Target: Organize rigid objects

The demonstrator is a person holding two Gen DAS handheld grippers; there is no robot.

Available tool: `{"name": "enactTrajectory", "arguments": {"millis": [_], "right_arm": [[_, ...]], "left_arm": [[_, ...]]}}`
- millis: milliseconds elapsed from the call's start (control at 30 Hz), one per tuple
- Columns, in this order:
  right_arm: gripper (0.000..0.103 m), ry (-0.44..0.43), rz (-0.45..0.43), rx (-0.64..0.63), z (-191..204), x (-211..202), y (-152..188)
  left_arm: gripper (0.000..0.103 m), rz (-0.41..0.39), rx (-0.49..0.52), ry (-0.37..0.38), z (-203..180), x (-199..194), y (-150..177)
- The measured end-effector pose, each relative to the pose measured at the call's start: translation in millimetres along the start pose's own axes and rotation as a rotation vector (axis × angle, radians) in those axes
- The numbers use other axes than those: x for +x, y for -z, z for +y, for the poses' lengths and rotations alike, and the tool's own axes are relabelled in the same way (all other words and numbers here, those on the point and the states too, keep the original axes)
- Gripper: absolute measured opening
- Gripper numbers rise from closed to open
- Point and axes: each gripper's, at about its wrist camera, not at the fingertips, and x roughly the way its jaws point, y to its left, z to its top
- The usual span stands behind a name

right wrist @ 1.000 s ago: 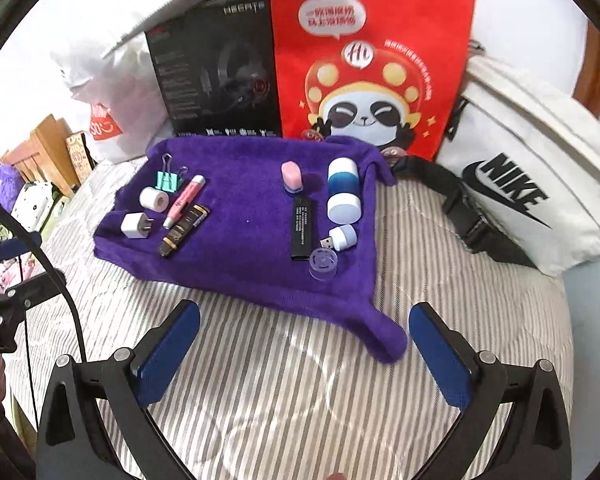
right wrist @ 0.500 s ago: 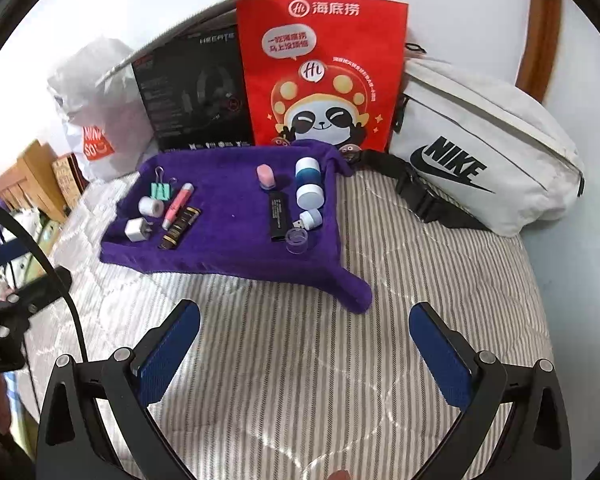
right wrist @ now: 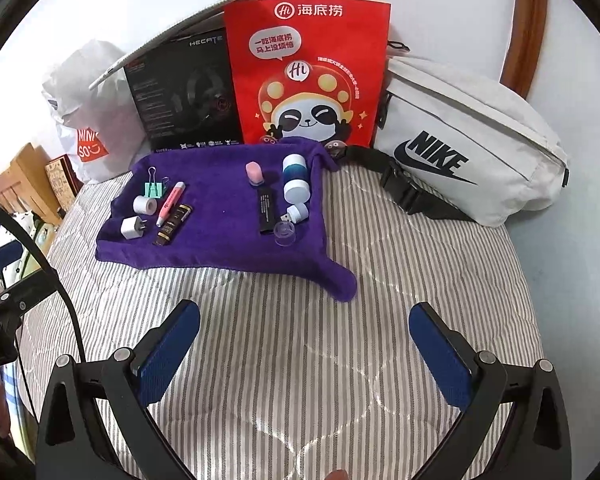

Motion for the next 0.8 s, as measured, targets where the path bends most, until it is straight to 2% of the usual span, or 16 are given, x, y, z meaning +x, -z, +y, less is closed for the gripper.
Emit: {"name": "enactTrajectory", "arguments": {"millis": [800], "right_arm": [[0.103, 0.013, 0.001, 0.005, 0.3, -5.4, 0.0]], "left_arm": [[0.101, 0.003, -0.024, -0.014, 6.6, -2.7, 0.3]]}}
